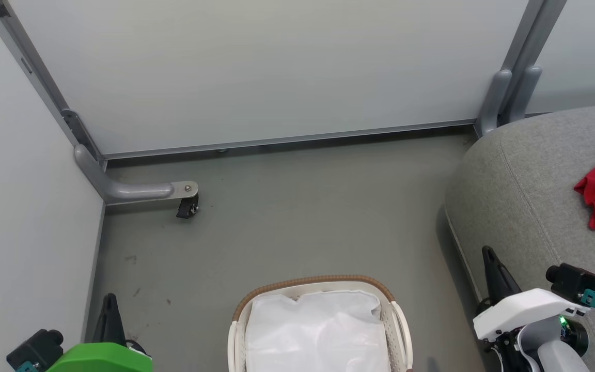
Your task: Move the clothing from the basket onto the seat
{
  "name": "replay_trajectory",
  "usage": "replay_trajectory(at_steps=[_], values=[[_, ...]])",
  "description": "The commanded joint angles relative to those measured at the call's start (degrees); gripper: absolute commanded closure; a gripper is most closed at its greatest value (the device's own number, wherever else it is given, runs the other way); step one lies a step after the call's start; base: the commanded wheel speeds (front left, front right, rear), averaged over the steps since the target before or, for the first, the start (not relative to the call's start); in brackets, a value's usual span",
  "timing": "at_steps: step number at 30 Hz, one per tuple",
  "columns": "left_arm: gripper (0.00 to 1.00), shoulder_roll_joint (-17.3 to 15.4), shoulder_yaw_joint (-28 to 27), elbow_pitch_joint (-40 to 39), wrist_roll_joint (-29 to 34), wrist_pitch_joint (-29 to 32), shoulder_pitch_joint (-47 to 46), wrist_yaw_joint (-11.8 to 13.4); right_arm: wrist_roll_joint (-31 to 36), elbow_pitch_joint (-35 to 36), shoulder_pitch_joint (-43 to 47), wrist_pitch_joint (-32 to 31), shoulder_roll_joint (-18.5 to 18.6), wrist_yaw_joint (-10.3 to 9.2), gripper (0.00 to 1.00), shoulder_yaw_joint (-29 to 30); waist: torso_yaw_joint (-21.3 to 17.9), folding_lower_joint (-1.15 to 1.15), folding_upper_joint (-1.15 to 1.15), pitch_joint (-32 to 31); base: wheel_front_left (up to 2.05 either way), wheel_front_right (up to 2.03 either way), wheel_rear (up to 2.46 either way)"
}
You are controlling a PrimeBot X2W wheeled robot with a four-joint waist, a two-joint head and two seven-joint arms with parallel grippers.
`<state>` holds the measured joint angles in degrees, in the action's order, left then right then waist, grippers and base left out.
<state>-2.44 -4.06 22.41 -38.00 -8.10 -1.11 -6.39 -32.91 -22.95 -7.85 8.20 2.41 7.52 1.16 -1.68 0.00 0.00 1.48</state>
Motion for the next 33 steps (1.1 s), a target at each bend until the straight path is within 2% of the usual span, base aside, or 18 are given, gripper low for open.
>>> replay_trajectory(at_steps=[1,33], values=[[1.0,-0.32,-0.38,-1.18,-2.32,0.5,-1.84,-0.21,-2.49,1.29,-0.47,-0.5,0.33,0.0,1.0,0.36,0.03,0.0,0.0,-0.02,0.0,0.0,0.0],[1.0,-0.45,-1.29,-4.36,-24.52,6.53,-3.51,-0.64,-26.73,4.68,0.55,-6.63,0.46,-0.02,1.0,2.56,0.56,0.0,0.0,-0.43,0.0,0.0,0.0]])
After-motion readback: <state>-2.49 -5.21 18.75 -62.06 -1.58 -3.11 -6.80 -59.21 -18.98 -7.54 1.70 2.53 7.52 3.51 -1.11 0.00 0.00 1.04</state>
